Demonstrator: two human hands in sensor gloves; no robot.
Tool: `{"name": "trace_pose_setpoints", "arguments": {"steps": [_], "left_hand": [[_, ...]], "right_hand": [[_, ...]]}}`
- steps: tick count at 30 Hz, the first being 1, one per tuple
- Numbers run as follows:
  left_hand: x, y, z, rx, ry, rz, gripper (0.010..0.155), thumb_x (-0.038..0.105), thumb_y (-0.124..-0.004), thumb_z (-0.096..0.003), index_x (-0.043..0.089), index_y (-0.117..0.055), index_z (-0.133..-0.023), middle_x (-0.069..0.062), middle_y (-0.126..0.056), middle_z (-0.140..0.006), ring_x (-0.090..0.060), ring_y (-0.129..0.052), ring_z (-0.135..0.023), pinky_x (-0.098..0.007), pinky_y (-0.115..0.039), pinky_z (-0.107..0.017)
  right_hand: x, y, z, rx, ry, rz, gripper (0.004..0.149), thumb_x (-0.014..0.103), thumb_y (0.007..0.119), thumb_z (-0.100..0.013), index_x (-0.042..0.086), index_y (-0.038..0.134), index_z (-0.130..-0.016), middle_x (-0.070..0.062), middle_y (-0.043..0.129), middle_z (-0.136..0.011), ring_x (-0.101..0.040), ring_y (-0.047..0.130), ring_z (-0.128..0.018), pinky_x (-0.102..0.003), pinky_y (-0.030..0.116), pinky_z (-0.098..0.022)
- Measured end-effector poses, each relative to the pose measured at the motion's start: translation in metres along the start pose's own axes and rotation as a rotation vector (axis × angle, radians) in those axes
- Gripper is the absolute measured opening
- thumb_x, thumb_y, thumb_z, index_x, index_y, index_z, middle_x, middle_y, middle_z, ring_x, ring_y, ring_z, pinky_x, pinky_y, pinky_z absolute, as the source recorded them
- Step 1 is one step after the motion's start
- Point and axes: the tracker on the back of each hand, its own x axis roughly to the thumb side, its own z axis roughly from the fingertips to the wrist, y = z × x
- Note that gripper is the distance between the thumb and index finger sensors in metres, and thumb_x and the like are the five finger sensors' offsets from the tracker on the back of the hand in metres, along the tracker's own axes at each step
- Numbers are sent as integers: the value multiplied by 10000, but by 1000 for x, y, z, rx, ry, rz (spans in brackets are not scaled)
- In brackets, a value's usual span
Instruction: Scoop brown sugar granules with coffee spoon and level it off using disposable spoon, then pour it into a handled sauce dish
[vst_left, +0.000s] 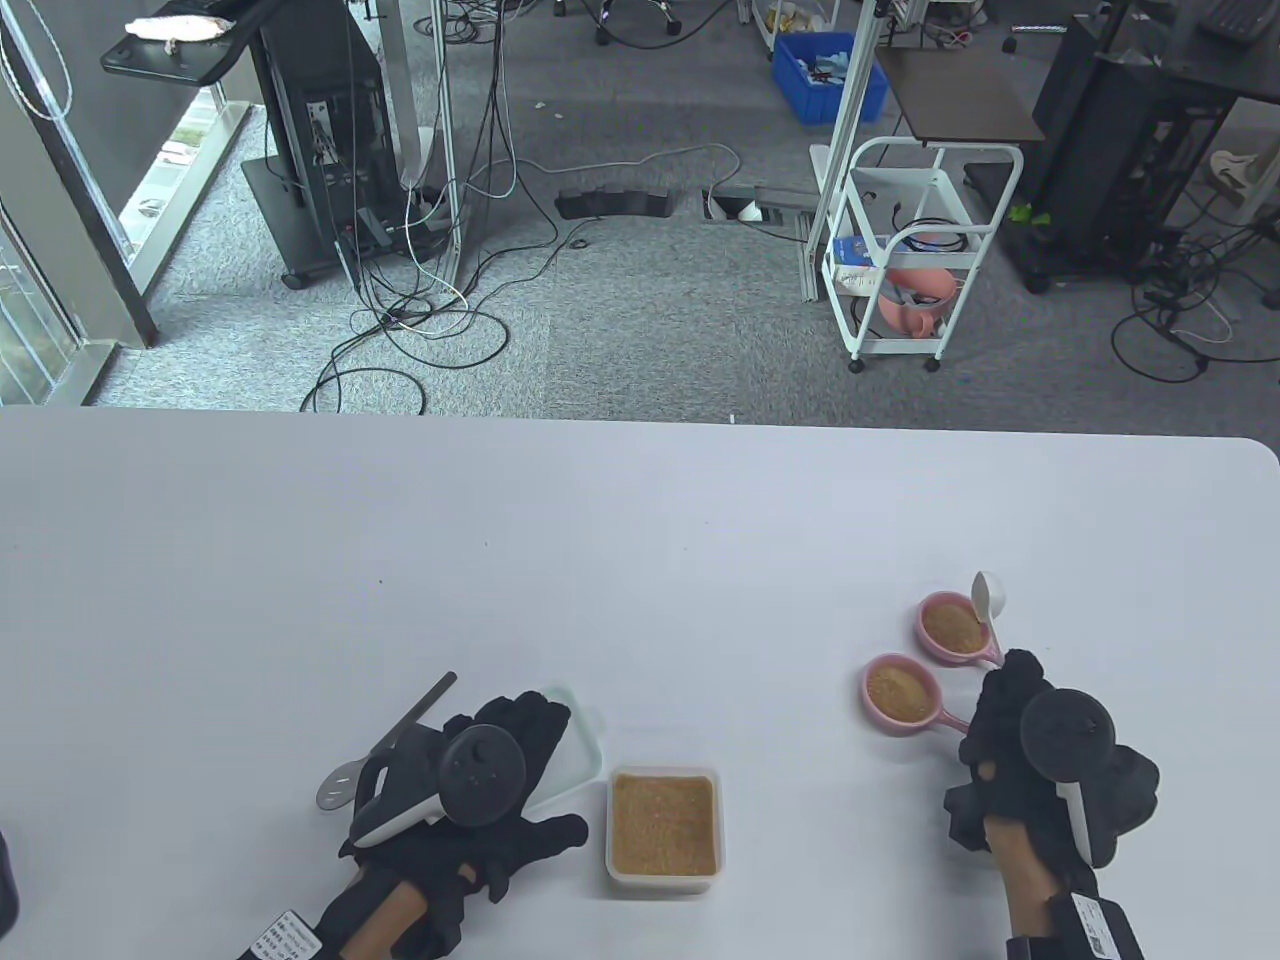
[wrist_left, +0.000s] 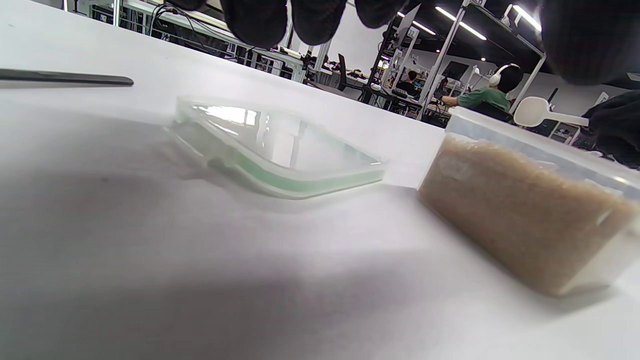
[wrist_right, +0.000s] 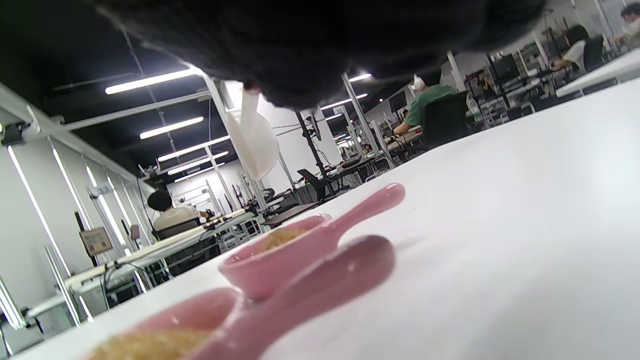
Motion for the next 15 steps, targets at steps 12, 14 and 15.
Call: {"name": "trace_pose_setpoints", "arguments": {"steps": [12, 14, 15], "left_hand": [[2, -2, -2, -8, -11, 5, 1021, 849, -645, -371, 345, -248, -1164, 20, -321, -1252, -374, -448, -1190, -593, -401, -827], [2, -2, -2, -5, -13, 1, 1021, 850, -644, -371, 344, -248, -1165, 21, -320, -1252, -373, -447, -1191, -593, -402, -827], [2, -2, -2, -3, -15, 0, 1021, 850, -644, -372, 345, -246, -1165, 21, -320, -1252, -371, -446, -1192, -594, -401, -826]], "right_hand": [[1, -20, 8, 72, 34, -414, 451, 337, 824, -494, 110, 836, -883, -22, 968, -465, -246, 924, -241, -532, 750, -442], [5, -21, 11, 109, 15, -474, 451, 337, 823, -495, 110, 835, -885, -22, 968, -466, -246, 924, -243, -532, 749, -443], [7, -22, 12, 125, 8, -496, 450, 337, 822, -497, 110, 835, -886, -21, 967, -467, -247, 924, -243, -532, 749, -444]]}}
